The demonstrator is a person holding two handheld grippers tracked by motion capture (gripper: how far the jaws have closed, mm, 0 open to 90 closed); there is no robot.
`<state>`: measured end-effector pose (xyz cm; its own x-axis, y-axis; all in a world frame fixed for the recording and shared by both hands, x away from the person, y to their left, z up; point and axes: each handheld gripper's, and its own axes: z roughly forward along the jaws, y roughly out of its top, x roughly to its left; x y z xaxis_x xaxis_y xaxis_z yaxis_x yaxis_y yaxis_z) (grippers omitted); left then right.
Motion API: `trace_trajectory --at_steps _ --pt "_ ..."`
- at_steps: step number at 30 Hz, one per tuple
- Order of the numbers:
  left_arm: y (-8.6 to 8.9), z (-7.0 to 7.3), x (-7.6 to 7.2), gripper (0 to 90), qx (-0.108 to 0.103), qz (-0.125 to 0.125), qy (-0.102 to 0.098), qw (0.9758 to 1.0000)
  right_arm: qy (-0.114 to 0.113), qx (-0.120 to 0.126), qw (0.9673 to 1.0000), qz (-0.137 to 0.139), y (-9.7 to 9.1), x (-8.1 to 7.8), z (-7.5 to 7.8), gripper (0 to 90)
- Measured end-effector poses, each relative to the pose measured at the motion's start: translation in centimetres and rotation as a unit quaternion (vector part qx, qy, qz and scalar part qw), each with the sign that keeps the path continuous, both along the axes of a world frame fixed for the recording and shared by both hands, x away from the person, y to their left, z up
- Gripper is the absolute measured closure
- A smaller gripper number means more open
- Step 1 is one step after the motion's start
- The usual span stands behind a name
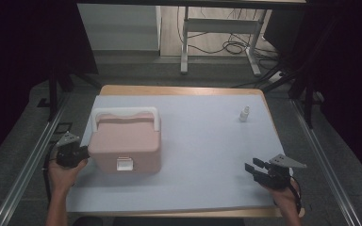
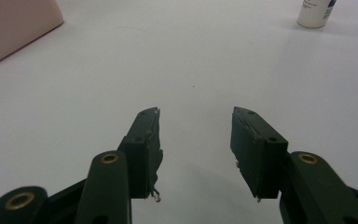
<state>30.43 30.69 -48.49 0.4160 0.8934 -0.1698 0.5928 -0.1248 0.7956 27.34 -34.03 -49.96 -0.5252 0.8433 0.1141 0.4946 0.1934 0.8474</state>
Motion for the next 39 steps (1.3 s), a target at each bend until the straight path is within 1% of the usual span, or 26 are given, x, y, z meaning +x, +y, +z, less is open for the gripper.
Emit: trace_trajectory --at_steps 3,4,5,6,7,8,10,11,12,13,14,17,18,23,26,28,29,30,31,32,33,34,36,37,38,39 --pt "-0.8 0.1 0.2 90.0 0.002 -0.001 0.001 1.0000 0.002 0.000 1.0000 -0.001 0.1 0.1 0.0 52.3" --pt "-1.1 0.1 0.3 90.0 0.001 -0.004 0.002 1.0000 0.002 0.000 1.0000 -0.001 0.2 0.1 0.0 52.4" --pt "-2.0 0.0 0.6 90.0 0.000 -0.013 0.002 0.9999 0.003 -0.004 1.0000 0.002 0.4 0.1 0.0 52.3" --pt "-2.0 0.0 0.6 90.0 0.000 -0.013 0.002 0.9999 0.003 -0.004 1.0000 0.002 0.4 0.1 0.0 52.3" --pt "-3.0 0.0 0.9 90.0 -0.001 -0.023 0.002 0.9997 0.003 -0.005 1.0000 0.004 0.5 0.0 0.0 52.2" --pt "-3.0 0.0 0.9 90.0 -0.001 -0.023 0.002 0.9997 0.003 -0.005 1.0000 0.004 0.5 0.0 0.0 52.2" --pt "-4.1 0.0 1.2 90.0 -0.003 -0.032 0.004 0.9995 0.003 -0.006 1.0000 0.006 0.6 0.0 -0.1 52.1" --pt "-5.2 0.1 1.6 90.0 -0.005 -0.039 0.006 0.9992 0.003 -0.007 0.9999 0.007 0.7 0.0 -0.1 52.1" --pt "-5.2 0.1 1.6 90.0 -0.005 -0.039 0.006 0.9992 0.003 -0.007 0.9999 0.007 0.7 0.0 -0.1 52.1" --pt "-6.2 0.0 1.8 90.0 -0.010 -0.047 0.006 0.9988 0.004 -0.007 0.9999 0.008 0.7 -0.1 0.0 52.1" --pt "-6.2 0.0 1.8 90.0 -0.010 -0.047 0.006 0.9988 0.004 -0.007 0.9999 0.008 0.7 -0.1 0.0 52.1" --pt "-8.0 0.0 2.1 90.0 -0.012 -0.059 0.008 0.9981 0.004 -0.008 0.9999 0.006 0.7 -0.1 0.0 51.9" --pt "-8.0 0.0 2.1 90.0 -0.012 -0.059 0.008 0.9981 0.004 -0.008 0.9999 0.006 0.7 -0.1 0.0 51.9" --pt "-9.9 0.1 2.0 90.0 -0.008 -0.074 0.010 0.9972 0.008 -0.014 0.9999 0.004 1.1 -0.1 -0.1 51.5" --pt "-10.3 0.1 1.8 90.0 -0.006 -0.077 0.011 0.9969 0.013 -0.014 0.9998 0.002 1.4 -0.1 -0.1 51.5" --pt "-10.7 0.1 1.7 90.0 -0.002 -0.081 0.010 0.9966 0.013 -0.014 0.9998 0.009 1.7 -0.2 -0.1 51.9" --pt "-11.1 0.1 1.7 90.0 -0.002 -0.084 0.009 0.9964 0.013 -0.012 0.9996 0.021 2.2 -0.3 0.0 52.6" --pt "-11.1 0.1 1.7 90.0 -0.002 -0.084 0.009 0.9964 0.013 -0.012 0.9996 0.021 2.2 -0.3 0.0 52.6" --pt "-11.2 0.0 1.8 90.0 -0.008 -0.086 0.011 0.9962 0.012 -0.019 0.9993 0.031 2.8 -0.3 0.0 53.1" --pt "-11.3 0.0 1.9 90.0 -0.016 -0.089 0.013 0.9958 0.012 -0.019 0.9993 0.031 2.8 -0.3 0.0 53.1" --pt "-11.7 -0.1 2.0 90.0 -0.020 -0.089 0.016 0.9957 0.015 -0.023 0.9989 0.038 3.2 -0.3 -0.1 53.3" --pt "-11.7 -0.1 2.0 90.0 -0.020 -0.089 0.016 0.9957 0.015 -0.023 0.9989 0.038 3.2 -0.3 -0.1 53.3" --pt "-12.1 -0.1 2.1 90.0 -0.011 -0.090 0.014 0.9958 0.016 -0.026 0.9987 0.041 3.5 -0.3 -0.2 53.4" --pt "-12.8 0.0 2.1 90.0 -0.007 -0.094 0.014 0.9954 0.018 -0.027 0.9987 0.039 3.5 -0.2 -0.4 53.5" --pt "-12.8 0.0 2.1 90.0 -0.007 -0.094 0.014 0.9954 0.018 -0.027 0.9987 0.039 3.5 -0.2 -0.4 53.5" --pt "-13.2 -0.1 2.1 90.0 -0.009 -0.102 0.014 0.9946 0.021 -0.028 0.9987 0.036 3.4 -0.2 -0.5 53.5"
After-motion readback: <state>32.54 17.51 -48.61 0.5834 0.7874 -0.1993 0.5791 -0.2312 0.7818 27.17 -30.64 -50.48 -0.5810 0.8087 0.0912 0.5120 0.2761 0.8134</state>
